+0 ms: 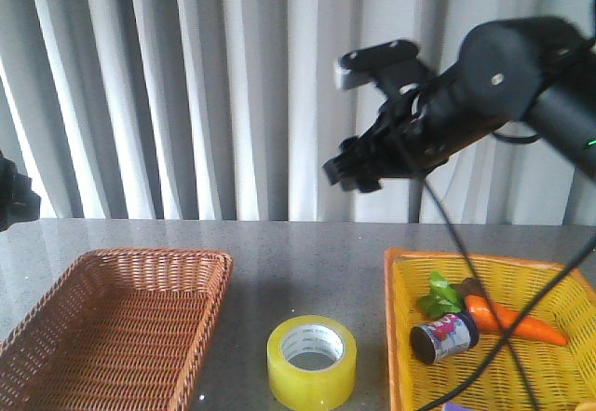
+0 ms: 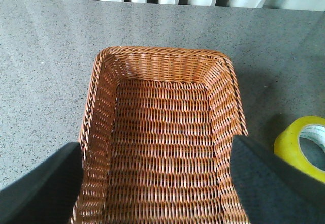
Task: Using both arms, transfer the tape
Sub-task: 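Open the right gripper and raise it back over the yellow basket, then reach the left gripper to the tape roll and grasp its rim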
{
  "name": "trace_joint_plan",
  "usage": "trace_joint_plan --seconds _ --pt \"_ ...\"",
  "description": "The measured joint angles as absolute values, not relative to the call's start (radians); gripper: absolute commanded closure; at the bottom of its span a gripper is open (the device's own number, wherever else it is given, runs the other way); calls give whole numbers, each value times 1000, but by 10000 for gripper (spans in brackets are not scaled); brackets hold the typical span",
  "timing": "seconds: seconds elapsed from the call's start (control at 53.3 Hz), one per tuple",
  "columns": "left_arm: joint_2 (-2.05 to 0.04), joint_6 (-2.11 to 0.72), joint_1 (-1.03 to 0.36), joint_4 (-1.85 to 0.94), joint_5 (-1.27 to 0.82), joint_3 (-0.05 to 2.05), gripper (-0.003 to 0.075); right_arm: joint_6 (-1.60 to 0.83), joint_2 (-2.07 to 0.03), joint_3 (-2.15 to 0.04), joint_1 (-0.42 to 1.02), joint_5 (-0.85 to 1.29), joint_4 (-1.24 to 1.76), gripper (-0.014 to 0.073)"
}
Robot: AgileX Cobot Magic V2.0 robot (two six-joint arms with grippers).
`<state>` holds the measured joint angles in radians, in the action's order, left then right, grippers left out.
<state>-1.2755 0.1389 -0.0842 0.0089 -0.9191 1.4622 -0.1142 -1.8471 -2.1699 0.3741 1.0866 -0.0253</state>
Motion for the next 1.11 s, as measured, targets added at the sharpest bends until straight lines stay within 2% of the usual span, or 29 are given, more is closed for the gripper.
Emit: trace_joint_plan --seconds 0.169,0.488,0.713,1.106 --pt "-1276 139 -84 9 -919 1462 144 -114 -1731 -2171 237 1106 5 254" --pt "-1276 139 -84 9 -919 1462 144 -201 -1547 -1989 -40 1075 152 606" --pt "-1276 138 -84 9 -917 1462 144 -226 -1508 -1855 -113 1028 183 603" --pt "-1276 136 -84 7 -842 1462 144 -231 -1501 -1842 -113 1019 191 603"
